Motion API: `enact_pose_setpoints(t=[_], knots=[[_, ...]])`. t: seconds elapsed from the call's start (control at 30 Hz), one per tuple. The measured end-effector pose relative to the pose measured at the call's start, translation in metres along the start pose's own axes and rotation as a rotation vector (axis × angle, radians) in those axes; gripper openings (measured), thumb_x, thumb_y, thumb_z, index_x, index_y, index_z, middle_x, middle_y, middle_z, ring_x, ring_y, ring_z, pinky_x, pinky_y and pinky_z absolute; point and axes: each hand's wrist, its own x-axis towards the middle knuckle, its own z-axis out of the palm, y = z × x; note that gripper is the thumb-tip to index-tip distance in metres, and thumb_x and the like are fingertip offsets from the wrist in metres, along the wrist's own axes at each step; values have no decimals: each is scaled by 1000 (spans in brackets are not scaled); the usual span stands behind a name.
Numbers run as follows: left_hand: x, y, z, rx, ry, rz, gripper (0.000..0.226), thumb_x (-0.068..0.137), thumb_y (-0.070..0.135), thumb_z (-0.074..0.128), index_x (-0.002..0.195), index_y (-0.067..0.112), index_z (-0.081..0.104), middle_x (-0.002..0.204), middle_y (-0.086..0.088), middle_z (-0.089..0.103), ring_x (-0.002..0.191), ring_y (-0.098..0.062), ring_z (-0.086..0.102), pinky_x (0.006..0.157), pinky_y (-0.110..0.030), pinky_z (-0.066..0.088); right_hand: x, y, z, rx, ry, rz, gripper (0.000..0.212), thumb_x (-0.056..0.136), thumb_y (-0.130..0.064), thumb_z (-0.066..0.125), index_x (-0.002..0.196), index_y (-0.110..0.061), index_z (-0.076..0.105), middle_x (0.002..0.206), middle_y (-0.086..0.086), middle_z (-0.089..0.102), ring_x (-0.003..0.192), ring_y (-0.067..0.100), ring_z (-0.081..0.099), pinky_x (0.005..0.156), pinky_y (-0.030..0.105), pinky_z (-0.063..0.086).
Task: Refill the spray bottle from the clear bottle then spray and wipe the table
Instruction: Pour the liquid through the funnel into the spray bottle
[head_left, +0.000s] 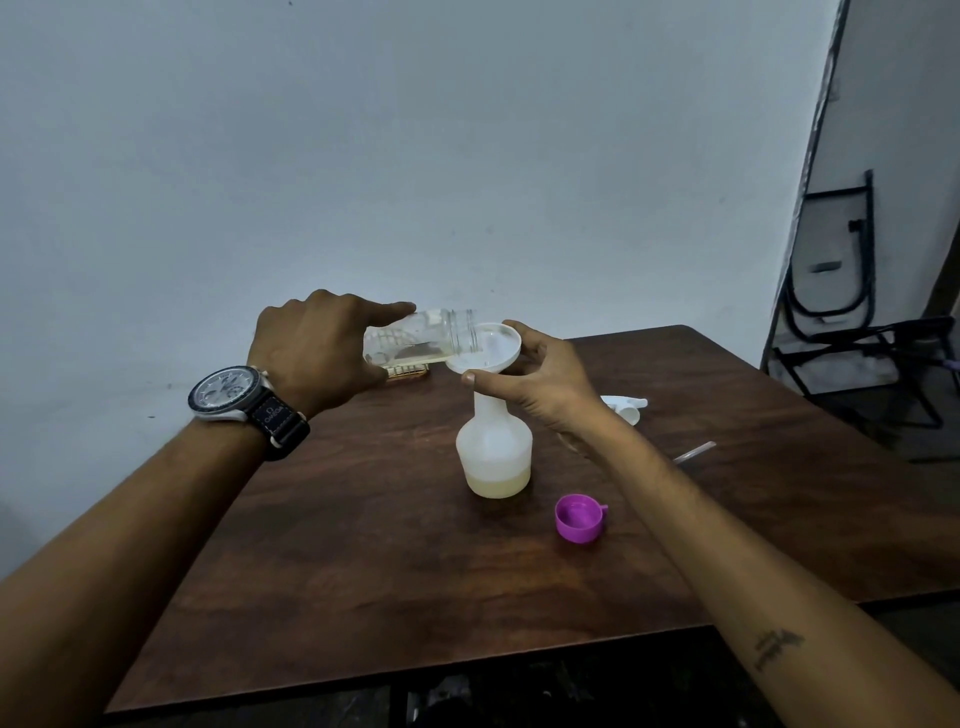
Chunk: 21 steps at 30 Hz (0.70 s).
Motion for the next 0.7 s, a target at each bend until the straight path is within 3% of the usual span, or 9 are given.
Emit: enact_pose_setpoints(t=[0.27, 0.47, 0.57, 0.7], knots=[[-1, 1, -1, 4, -8, -12, 64, 81, 51, 70, 139, 60, 45, 82, 3, 61, 76, -25, 61, 59, -29, 37, 2, 3, -1, -9, -6, 5, 50, 67, -19, 97, 112, -26, 75, 113, -4, 78, 110, 17, 73, 100, 48, 58], [0, 1, -3, 5, -10, -8, 63, 83, 52, 69, 139, 61, 43, 95, 3, 70, 85, -25, 66, 59, -29, 37, 6, 7, -1, 13, -20, 9, 63, 65, -22, 97, 122, -21, 72, 117, -1, 77, 111, 20, 73, 93, 40, 60], [1, 2, -3, 10, -11, -8, 64, 83, 51, 69, 139, 62, 42, 98, 2, 70, 87, -26, 66, 61, -30, 38, 5, 7, -2, 12, -22, 8, 58, 65, -23, 97, 118, -21, 73, 115, 0, 77, 108, 20, 73, 82, 34, 58], [0, 1, -3, -14, -18, -12, 63, 81, 57, 68, 139, 61, 43, 99, 1, 71, 90, -27, 67, 63, -31, 41, 3, 3, -2, 14, -29, -9, 46, 71, -12, 94, 111, -16, 74, 110, 4, 78, 102, 21, 74, 86, 39, 61]])
